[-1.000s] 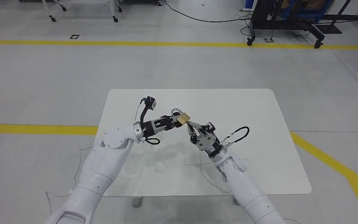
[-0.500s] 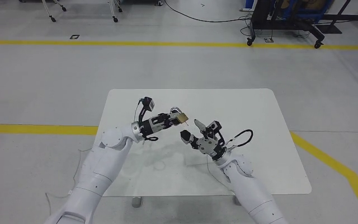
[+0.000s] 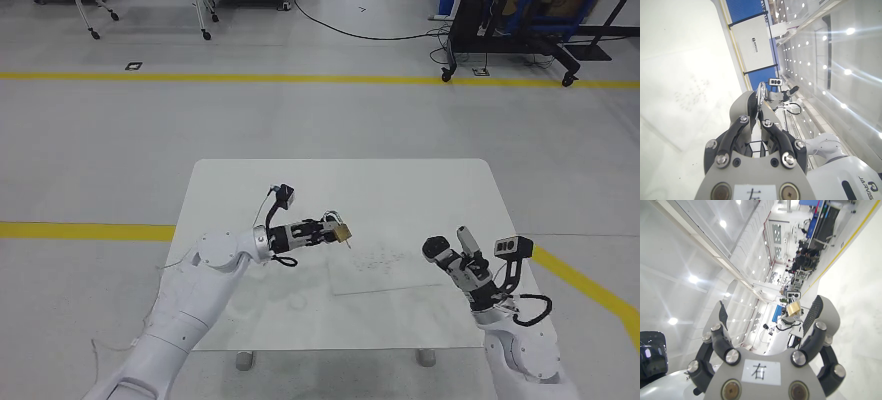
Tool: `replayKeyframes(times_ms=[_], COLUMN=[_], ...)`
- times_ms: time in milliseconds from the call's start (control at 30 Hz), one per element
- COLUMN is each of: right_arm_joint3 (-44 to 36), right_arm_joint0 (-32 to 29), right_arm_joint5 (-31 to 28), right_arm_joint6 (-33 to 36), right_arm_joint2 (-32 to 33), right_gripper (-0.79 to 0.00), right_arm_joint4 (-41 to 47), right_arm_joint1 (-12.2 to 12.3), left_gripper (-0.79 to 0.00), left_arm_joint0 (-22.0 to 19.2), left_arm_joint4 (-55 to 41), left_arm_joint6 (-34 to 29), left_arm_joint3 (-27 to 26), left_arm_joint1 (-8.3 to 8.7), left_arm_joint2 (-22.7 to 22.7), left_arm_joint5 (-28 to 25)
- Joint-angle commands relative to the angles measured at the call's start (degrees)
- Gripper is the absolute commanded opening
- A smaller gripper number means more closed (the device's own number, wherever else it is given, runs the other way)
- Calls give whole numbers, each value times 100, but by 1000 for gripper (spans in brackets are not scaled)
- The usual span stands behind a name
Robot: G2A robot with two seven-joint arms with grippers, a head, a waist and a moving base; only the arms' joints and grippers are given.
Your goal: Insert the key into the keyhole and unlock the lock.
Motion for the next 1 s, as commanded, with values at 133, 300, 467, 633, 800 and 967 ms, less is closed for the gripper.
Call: replayKeyframes(times_ms=[133,300,467,633,800,967], right_arm_joint3=[-213,-213,-213,-213,-213,-213], right_arm_joint0=[-416,-416,-416,-416,-416,-416], right_arm_joint5=[-266,-266,-266,-266,-266,-266], right_arm_joint6=[-145,-145,-145,-145,-145,-145], right_arm_joint2=[352,352,352,352,352,352], right_gripper=[0,0,0,0,0,0], right_arm_joint4=[101,101,101,101,101,101], right_arm_joint1=[3,3,3,3,3,3], left_gripper=[-785,-785,-785,-770,-89,-28], left_arm_joint0=[-342,-558,-746,-907,-1001,-1054], left_arm_joint4=[686,1099,1331,1445,1493,1456], left_arm_joint6=[233,396,586,694,728,749], left_arm_joint3=[271,423,630,776,955,1114], left_arm_joint1=[-140,-269,-420,-563,-662,-714], left_arm_joint2=[604,1028,1385,1648,1789,1790], left_arm_joint5=[882,1171,1509,1510,1453,1363])
